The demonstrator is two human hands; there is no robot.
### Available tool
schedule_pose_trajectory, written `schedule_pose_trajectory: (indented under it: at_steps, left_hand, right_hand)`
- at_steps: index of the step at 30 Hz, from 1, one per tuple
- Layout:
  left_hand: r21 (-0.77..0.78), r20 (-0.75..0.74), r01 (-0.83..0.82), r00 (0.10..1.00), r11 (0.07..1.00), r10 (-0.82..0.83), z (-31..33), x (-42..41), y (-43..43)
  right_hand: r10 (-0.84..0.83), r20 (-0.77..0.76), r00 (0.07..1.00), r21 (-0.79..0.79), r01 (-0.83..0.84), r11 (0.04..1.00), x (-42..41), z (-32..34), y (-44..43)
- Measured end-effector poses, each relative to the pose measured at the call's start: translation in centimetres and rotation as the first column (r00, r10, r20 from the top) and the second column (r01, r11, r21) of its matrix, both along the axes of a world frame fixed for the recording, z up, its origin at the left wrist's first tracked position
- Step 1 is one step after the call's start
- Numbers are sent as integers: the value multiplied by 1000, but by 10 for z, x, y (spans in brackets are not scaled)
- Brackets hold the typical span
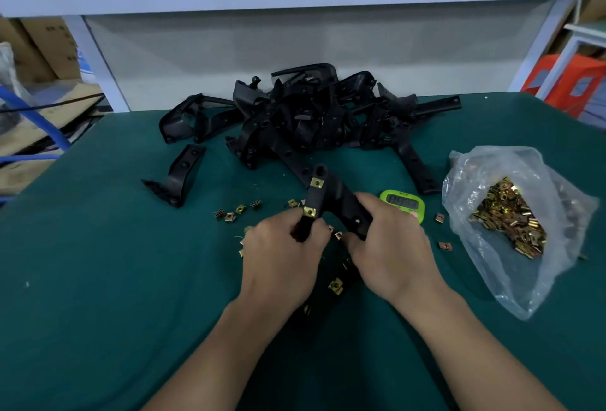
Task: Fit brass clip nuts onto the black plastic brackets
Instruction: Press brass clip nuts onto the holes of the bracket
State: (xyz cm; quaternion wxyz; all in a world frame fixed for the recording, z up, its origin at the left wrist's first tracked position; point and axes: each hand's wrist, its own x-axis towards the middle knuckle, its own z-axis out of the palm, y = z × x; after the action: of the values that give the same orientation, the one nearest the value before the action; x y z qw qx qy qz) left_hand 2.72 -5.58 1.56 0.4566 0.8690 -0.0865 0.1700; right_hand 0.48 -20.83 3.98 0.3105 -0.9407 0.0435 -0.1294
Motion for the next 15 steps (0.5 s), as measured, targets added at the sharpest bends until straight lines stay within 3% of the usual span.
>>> schedule_pose_trajectory:
  at_steps: [5, 11, 13, 15]
  left_hand:
    - [-152, 45, 134, 991, 979, -128, 19, -9, -11]
    - [-55, 91, 245, 967, 968, -240, 36, -39, -49]
    - [-108, 69, 282, 959, 953, -276, 43, -52, -70]
    - [-176, 14, 318, 947, 932, -320, 51, -66, -93]
  right_hand:
    - [22, -22, 1000, 11, -21, 1000, -46, 11, -10]
    - [60, -96, 994, 278, -32, 960, -116, 35, -41]
    - [97, -117, 988, 444, -35, 895, -143, 42, -54]
    - [64, -109, 992, 640, 21, 768, -170, 45, -66]
